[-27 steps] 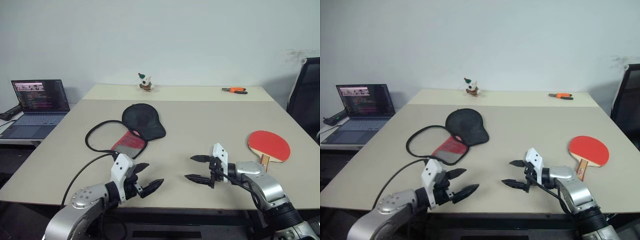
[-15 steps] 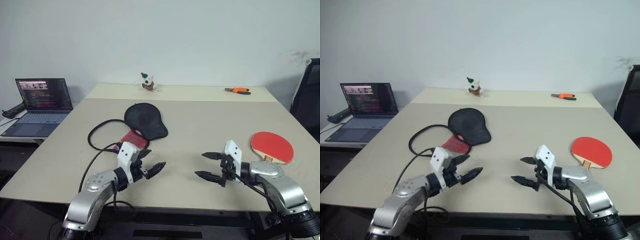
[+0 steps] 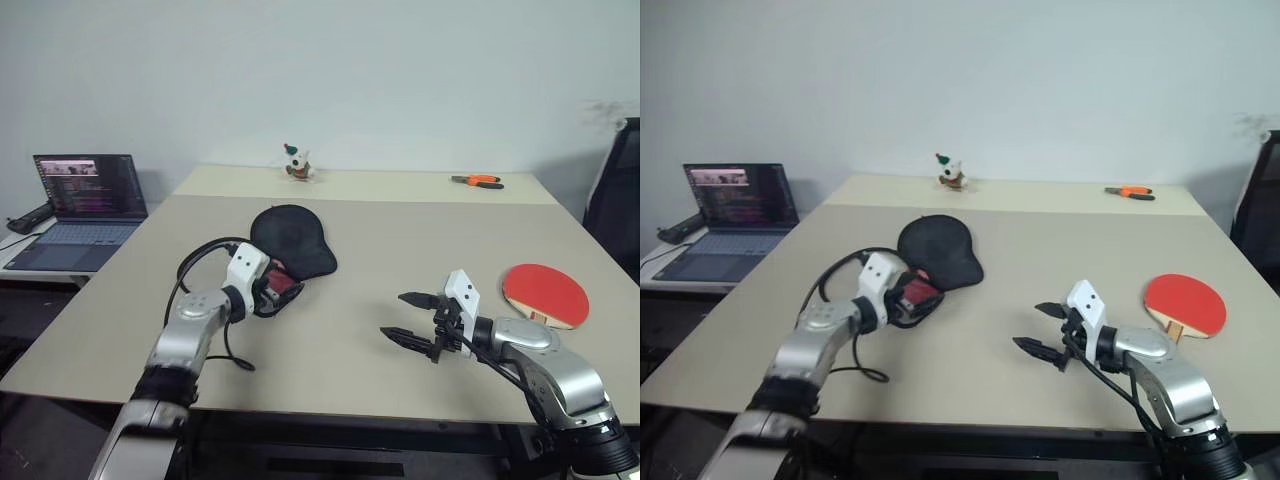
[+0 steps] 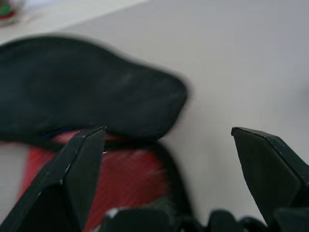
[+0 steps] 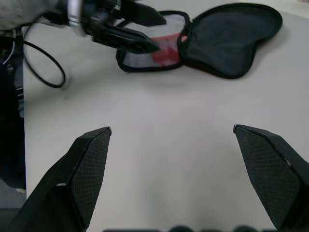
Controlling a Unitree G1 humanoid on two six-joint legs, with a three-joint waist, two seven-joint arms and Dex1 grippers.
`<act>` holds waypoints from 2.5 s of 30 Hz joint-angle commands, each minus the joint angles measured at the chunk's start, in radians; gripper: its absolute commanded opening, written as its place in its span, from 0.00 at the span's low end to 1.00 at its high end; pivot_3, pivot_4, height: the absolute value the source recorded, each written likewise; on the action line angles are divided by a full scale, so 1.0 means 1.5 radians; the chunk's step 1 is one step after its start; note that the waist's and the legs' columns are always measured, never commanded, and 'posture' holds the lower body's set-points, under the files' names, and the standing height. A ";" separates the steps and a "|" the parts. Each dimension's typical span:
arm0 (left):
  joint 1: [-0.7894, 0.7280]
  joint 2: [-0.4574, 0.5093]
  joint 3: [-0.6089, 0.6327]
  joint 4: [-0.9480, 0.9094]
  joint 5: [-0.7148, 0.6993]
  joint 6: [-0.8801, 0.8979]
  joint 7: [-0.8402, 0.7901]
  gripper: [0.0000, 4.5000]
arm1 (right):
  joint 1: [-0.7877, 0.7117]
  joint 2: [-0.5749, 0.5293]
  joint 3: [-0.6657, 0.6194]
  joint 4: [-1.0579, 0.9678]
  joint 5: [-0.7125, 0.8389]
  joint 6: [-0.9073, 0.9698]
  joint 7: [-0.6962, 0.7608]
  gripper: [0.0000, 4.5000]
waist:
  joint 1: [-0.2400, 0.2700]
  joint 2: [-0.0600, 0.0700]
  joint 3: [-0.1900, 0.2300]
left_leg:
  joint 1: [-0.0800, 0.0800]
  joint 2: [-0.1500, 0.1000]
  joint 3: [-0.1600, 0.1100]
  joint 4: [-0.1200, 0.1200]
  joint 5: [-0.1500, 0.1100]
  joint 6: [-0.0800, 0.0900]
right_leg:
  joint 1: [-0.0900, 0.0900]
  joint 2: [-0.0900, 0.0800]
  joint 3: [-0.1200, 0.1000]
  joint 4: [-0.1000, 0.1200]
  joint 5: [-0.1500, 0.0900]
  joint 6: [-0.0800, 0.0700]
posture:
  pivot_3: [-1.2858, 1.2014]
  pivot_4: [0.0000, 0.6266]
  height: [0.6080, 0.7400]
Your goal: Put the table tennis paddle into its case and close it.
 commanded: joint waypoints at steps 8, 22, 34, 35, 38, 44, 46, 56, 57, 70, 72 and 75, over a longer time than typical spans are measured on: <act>-0.155 -0.029 -0.023 0.289 0.085 -0.161 -0.047 1.00 | -0.005 0.020 -0.003 -0.034 0.005 -0.019 -0.026 0.99 | -0.009 -0.001 0.000 | -0.003 0.001 0.001 -0.001 0.000 0.000 | -0.005 0.001 0.001 0.001 0.001 0.000 | 0.52 0.24 1.00; -0.193 -0.018 -0.047 0.387 0.161 -0.243 -0.083 1.00 | -0.009 0.032 0.004 -0.021 -0.002 -0.031 -0.043 0.99 | -0.014 -0.001 0.000 | -0.004 0.001 0.001 0.000 0.000 0.000 | -0.006 0.001 0.001 0.001 0.003 -0.003 | 0.52 0.24 1.00; -0.190 -0.036 -0.055 0.410 0.194 -0.267 -0.081 0.87 | -0.007 0.035 -0.003 -0.026 0.004 -0.024 -0.055 1.00 | -0.018 -0.001 0.000 | -0.004 0.001 0.001 0.001 0.000 0.000 | -0.006 0.001 0.001 0.002 0.003 -0.003 | 0.52 0.24 1.00; -0.190 -0.037 -0.056 0.412 0.197 -0.269 -0.080 0.79 | -0.008 0.036 -0.004 -0.026 0.006 -0.022 -0.057 1.00 | -0.018 -0.001 0.000 | -0.004 0.001 0.001 0.001 0.000 0.000 | -0.006 0.001 0.001 0.002 0.003 -0.003 | 0.52 0.24 1.00; -0.193 -0.037 -0.059 0.417 0.206 -0.273 -0.079 0.55 | -0.008 0.035 -0.007 -0.028 0.010 -0.018 -0.060 1.00 | -0.019 -0.001 0.000 | -0.004 0.001 0.001 0.001 0.000 0.000 | -0.006 0.001 0.001 0.002 0.003 -0.003 | 0.52 0.24 1.00; -0.200 -0.032 -0.059 0.429 0.216 -0.272 -0.071 0.07 | -0.009 0.034 -0.013 -0.026 0.014 -0.015 -0.064 1.00 | -0.019 -0.001 0.000 | -0.004 0.001 0.001 0.001 0.000 0.000 | -0.005 0.001 0.001 0.002 0.003 -0.003 | 0.52 0.24 1.00; -0.200 -0.032 -0.058 0.430 0.217 -0.273 -0.070 0.01 | -0.012 0.033 -0.017 -0.023 0.016 -0.014 -0.064 1.00 | -0.019 -0.001 0.000 | -0.004 0.001 0.001 0.001 0.000 0.000 | -0.005 0.001 0.001 0.002 0.003 -0.003 | 0.52 0.24 1.00; -0.177 -0.074 -0.077 0.377 0.192 -0.310 -0.235 0.01 | -0.022 0.011 -0.042 -0.017 0.020 -0.011 -0.054 1.00 | -0.017 -0.001 0.000 | -0.004 0.000 0.001 0.001 0.000 0.000 | -0.005 0.001 0.001 0.002 0.003 -0.004 | 0.52 0.24 1.00; -0.172 -0.081 -0.081 0.366 0.189 -0.312 -0.267 0.01 | -0.022 0.005 -0.047 -0.017 0.021 -0.011 -0.052 1.00 | -0.016 -0.001 0.000 | -0.004 0.000 0.001 0.001 0.000 0.000 | -0.005 0.001 0.001 0.002 0.003 -0.004 | 0.52 0.24 1.00; -0.083 -0.098 -0.139 0.196 0.162 -0.291 -0.455 0.01 | 0.012 -0.042 -0.092 -0.049 0.042 0.004 -0.068 1.00 | -0.019 0.000 0.000 | -0.004 0.001 0.001 0.002 0.000 0.000 | -0.005 0.001 0.001 0.002 0.003 -0.004 | 0.52 0.24 1.00; -0.081 -0.095 -0.139 0.187 0.163 -0.293 -0.446 0.01 | 0.012 -0.040 -0.090 -0.049 0.041 0.004 -0.070 1.00 | -0.019 0.000 -0.001 | -0.004 0.001 0.001 0.002 0.000 0.000 | -0.005 0.001 0.001 0.002 0.003 -0.004 | 0.52 0.24 1.00; -0.079 -0.099 -0.118 0.161 0.137 -0.248 -0.429 0.05 | 0.003 -0.031 -0.079 -0.043 0.039 0.004 -0.073 1.00 | -0.019 0.000 -0.001 | -0.004 0.001 0.001 0.002 0.000 0.000 | -0.005 0.001 0.001 0.002 0.003 -0.004 | 0.52 0.24 1.00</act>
